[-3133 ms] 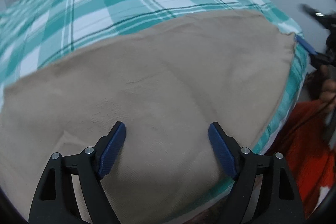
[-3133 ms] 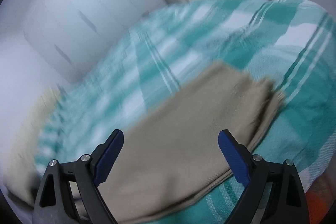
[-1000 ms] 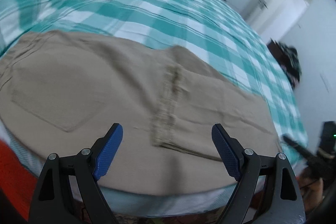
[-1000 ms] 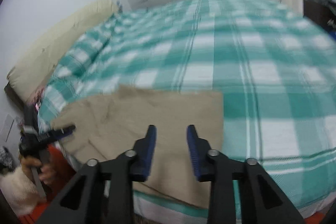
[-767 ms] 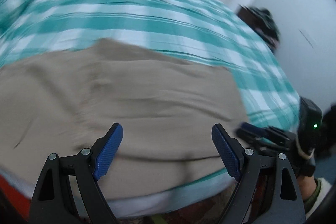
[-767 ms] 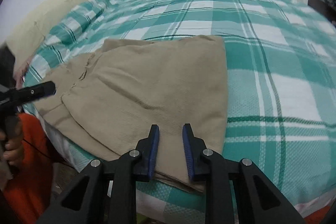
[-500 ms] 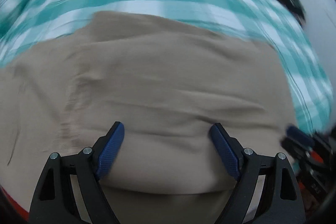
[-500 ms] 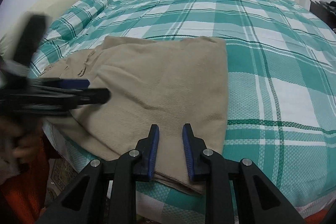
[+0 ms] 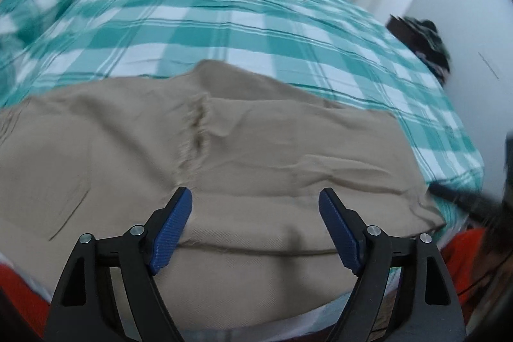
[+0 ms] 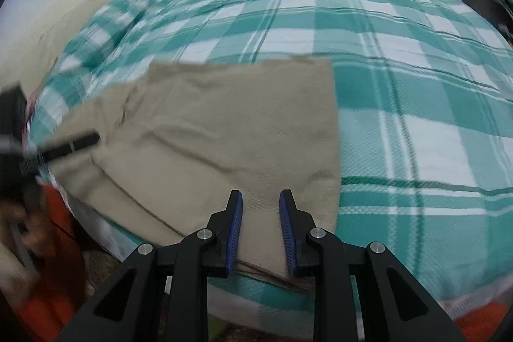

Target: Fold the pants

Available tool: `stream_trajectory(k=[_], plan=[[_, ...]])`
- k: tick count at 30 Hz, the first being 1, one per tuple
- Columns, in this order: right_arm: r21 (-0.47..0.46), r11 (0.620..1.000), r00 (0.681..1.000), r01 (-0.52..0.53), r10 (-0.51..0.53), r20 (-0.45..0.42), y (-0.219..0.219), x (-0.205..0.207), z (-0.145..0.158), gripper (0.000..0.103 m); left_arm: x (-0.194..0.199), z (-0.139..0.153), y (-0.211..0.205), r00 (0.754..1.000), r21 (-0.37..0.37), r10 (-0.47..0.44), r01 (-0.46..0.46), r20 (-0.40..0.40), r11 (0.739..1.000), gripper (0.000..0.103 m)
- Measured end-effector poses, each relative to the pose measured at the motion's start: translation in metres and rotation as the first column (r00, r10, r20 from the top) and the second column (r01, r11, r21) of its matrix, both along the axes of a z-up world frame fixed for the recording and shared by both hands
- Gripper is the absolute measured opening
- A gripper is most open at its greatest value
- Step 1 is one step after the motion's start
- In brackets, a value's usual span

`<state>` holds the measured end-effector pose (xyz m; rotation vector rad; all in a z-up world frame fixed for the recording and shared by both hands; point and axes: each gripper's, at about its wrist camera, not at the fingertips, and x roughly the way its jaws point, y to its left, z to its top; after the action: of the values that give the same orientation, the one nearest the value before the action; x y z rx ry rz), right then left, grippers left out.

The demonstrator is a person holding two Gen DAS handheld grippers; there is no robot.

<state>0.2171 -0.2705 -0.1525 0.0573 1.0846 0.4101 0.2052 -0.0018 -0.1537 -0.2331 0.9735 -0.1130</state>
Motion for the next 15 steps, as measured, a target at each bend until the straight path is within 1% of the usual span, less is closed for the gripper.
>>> stream_trajectory(k=[1,2,3,4,5,7,8,9,11,12,13,14,15], plan=[[0.028,1.000,1.000,0.009,-0.009,0.010,0.000,0.006,0.014,0.025,0.003,-0.002,-0.002,1.000,0.000,-0.004,0.004,-0.005,1.000,0.084],[0.039,0.999,1.000,0.009,-0.009,0.021,0.002,0.011,0.022,0.025,0.006,-0.010,-0.003,1.000,-0.001,-0.004,0.004,-0.027,1.000,0.084],[0.041,0.999,0.999,0.001,-0.003,0.048,0.007,0.023,0.037,0.025,0.007,-0.018,-0.001,0.999,-0.005,-0.002,0.002,-0.052,1.000,0.084],[0.036,0.999,0.998,-0.002,0.000,0.063,0.011,0.029,0.044,0.025,0.007,-0.024,0.001,0.998,-0.007,-0.001,0.000,-0.068,1.000,0.083],[0.034,0.999,0.997,-0.009,0.006,0.077,0.016,0.040,0.052,0.026,0.005,-0.031,0.003,0.997,-0.006,-0.010,0.010,-0.075,1.000,0.082],[0.047,0.999,0.997,-0.017,0.013,0.076,0.025,0.065,0.056,0.029,-0.002,-0.032,0.001,0.998,0.023,-0.040,0.042,-0.052,0.999,0.082],[0.047,0.999,0.998,-0.008,0.005,0.067,0.028,0.077,0.051,0.029,-0.004,-0.032,-0.001,0.997,0.039,-0.049,0.051,-0.053,0.998,0.082],[0.046,0.999,0.999,0.003,-0.005,0.037,0.030,0.093,0.037,0.029,-0.004,-0.031,-0.002,0.997,0.041,-0.050,0.052,-0.053,0.998,0.082],[0.032,0.999,0.999,0.020,-0.019,-0.033,0.031,0.108,0.007,0.029,-0.004,-0.032,0.000,0.997,0.030,-0.047,0.049,-0.053,0.998,0.082],[0.009,1.000,0.994,0.027,-0.026,-0.108,0.031,0.116,-0.021,0.029,-0.004,-0.033,-0.001,0.997,0.029,-0.051,0.052,-0.053,0.998,0.082],[0.009,1.000,0.987,0.021,-0.020,-0.160,0.030,0.120,-0.040,0.028,-0.005,-0.033,-0.001,0.997,0.032,-0.054,0.056,-0.054,0.998,0.082],[0.024,0.999,0.987,0.022,-0.018,-0.161,0.027,0.120,-0.048,0.026,-0.006,-0.033,-0.001,0.997,0.034,-0.055,0.057,-0.053,0.998,0.082],[0.033,0.999,0.990,0.035,-0.030,-0.138,0.024,0.117,-0.045,0.025,-0.006,-0.033,0.000,0.997,0.031,-0.054,0.055,-0.051,0.998,0.082]])
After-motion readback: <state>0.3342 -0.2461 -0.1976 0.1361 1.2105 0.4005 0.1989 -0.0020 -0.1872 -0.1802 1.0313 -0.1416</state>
